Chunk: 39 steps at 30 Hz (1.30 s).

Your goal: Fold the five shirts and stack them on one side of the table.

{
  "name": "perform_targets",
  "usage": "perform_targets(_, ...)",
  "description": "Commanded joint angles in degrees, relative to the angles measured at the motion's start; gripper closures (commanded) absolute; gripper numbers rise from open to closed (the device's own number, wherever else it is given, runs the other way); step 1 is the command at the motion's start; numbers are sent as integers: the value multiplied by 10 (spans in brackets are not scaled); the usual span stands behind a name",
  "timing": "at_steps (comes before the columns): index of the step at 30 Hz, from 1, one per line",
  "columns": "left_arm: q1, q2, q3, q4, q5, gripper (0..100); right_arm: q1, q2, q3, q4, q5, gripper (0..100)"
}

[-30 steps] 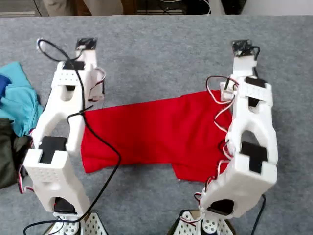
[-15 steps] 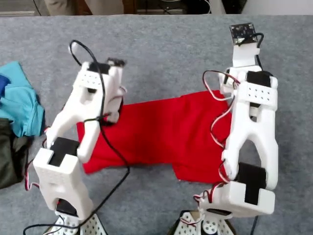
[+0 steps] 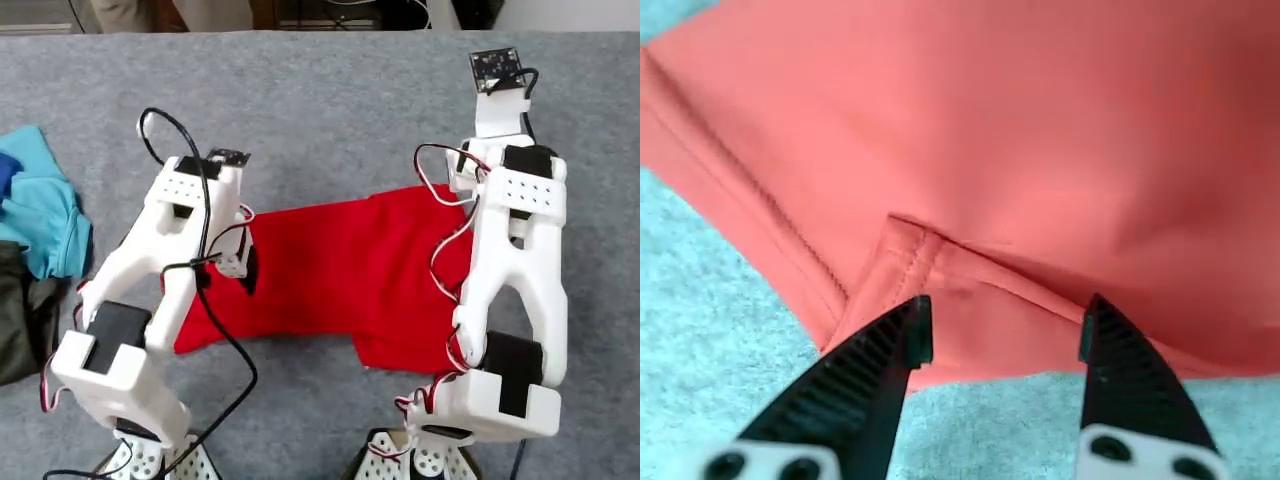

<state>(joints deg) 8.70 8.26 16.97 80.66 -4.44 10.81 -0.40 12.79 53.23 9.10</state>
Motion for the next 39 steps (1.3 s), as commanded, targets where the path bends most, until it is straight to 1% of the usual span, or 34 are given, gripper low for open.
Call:
perform_targets(1,-13,-28,29,-45,4,748,-8,-37,-7,0,0,993)
perform_targets(4,-26,-27,48,-87,5,751,-8,-37,-7,0,0,993)
perform_targets(6,-35,-27,50,-98,4,780,-9,-37,-7,0,0,993)
perform_targets(10,-47,-27,48,-100,3,846,-9,-37,-7,0,-1,993)
perform_targets(13,-41,-27,56,-96,-41,900,-9,-37,-8,0,-2,993)
perform_targets(16,-41,-27,58,-85,-56,938,-9,-37,-8,0,-2,993)
perform_targets(23,-41,-31,58,-80,-58,940,-9,-37,-9,0,-4,993)
perform_targets(26,-41,-32,54,-80,-56,981,-8,-37,-9,-1,-4,993)
perform_targets(29,-41,-40,54,-57,-56,981,-7,-37,-10,-5,-4,993)
perform_targets(35,-40,-136,73,-18,-55,981,-6,-37,-7,-16,-4,993)
perform_targets(39,-41,-204,113,-28,-56,981,-7,-37,-7,-16,-4,993)
